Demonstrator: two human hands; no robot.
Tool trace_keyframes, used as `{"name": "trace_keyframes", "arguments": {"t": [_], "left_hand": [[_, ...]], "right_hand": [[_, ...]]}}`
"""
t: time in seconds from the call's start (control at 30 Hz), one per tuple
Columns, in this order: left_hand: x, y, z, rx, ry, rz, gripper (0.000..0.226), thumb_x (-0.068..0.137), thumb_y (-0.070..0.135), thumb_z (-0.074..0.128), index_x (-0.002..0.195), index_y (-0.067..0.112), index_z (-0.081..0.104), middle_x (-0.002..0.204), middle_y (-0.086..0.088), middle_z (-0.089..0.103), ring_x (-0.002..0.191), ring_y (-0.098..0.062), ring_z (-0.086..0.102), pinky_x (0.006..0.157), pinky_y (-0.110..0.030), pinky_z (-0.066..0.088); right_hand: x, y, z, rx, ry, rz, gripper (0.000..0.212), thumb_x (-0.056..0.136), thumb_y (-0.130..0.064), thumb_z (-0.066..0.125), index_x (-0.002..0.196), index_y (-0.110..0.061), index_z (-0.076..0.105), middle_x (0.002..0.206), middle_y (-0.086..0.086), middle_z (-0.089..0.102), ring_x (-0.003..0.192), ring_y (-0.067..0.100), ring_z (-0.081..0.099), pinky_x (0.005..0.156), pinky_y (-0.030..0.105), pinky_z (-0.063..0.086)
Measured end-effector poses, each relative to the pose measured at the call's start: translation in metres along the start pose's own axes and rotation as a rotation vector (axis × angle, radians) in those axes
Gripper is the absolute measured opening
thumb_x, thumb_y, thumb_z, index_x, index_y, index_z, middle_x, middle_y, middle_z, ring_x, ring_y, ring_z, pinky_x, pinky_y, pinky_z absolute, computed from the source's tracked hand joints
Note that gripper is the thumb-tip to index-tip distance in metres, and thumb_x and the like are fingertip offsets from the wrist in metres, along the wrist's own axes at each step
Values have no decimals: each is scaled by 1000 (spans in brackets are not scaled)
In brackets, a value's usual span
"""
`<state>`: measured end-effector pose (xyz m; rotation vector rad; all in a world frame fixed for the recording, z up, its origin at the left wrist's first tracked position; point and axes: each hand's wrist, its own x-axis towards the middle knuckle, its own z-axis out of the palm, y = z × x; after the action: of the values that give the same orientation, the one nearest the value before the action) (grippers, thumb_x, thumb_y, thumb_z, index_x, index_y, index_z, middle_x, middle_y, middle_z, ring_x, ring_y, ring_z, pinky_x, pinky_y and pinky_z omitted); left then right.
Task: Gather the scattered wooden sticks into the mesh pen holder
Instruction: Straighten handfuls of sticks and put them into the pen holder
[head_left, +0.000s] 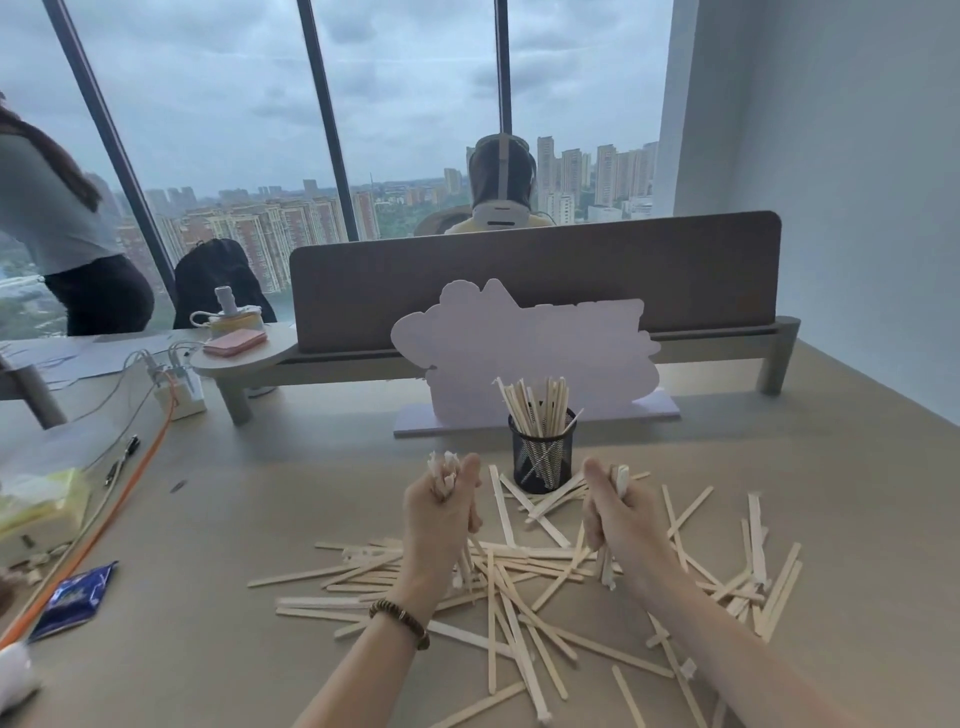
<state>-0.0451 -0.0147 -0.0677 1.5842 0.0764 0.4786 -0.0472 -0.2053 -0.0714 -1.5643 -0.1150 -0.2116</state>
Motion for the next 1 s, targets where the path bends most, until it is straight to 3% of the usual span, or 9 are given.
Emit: {"name": "trace_keyframes", "arguments": {"t": [0.13,0.3,0.4,0.53,0.6,0.67,0.77,0.9,1.0], "left_hand": [[7,8,-1,-51,39,53,40,89,27,67,63,-2,56,39,-5,48,33,-17,46,45,-29,44],[2,-2,-1,-65,-75,58,50,88,24,71,70,-16,47,50,-13,53,45,-22,50,55,-26,48],[-3,-5,1,-55,-69,3,57,89,29,70,63,-18,49,48,-15,55,41,-22,50,47,-26,45],[-2,5,5,-70,-10,-35,55,89,30,70,55,-3,42,43,-11,39,35,-17,33,37,-22,29],[2,11,5,-127,0,-45,55,90,25,70,58,-2,34,49,-6,28,40,-14,24,38,-22,23],[7,17,2,-218,-39,-88,42,93,16,62,62,9,36,53,-1,28,41,-9,23,38,-22,21],[17,24,-3,-371,-130,-144,14,89,10,46,77,14,48,59,5,32,47,-8,25,44,-21,24],[31,36,-2,-336,-165,-154,22,101,13,37,82,11,47,61,4,41,55,-12,34,58,-28,32],[45,46,5,-284,-164,-95,25,106,22,36,88,11,50,74,-6,59,70,-20,57,75,-32,49]], "right_hand": [[4,-2,0,47,32,35,58,98,-43,49,51,-9,37,41,4,31,40,15,26,43,28,23],[4,3,-2,13,6,-39,48,92,-39,60,66,0,53,50,7,52,45,19,51,51,25,44],[3,3,-2,14,20,-1,51,99,-36,50,69,4,56,55,13,54,47,17,54,51,21,45],[1,-2,-3,135,87,81,46,102,-43,39,69,-11,46,47,-2,35,40,12,27,38,21,27],[2,-7,-5,209,87,113,46,100,-48,41,60,-25,42,48,-8,27,42,9,17,39,23,17],[4,-13,-8,309,51,92,38,102,-42,40,70,-23,48,52,-9,25,46,10,15,41,23,16],[10,-24,-11,440,23,71,25,103,-20,33,90,-12,52,58,-6,30,54,14,23,50,26,25],[23,-40,-13,189,19,-37,29,106,-21,34,89,-10,56,78,9,60,73,21,57,78,31,45],[39,-52,-14,92,20,-86,37,106,-24,34,86,-21,65,102,10,74,101,21,68,97,35,45]]}}
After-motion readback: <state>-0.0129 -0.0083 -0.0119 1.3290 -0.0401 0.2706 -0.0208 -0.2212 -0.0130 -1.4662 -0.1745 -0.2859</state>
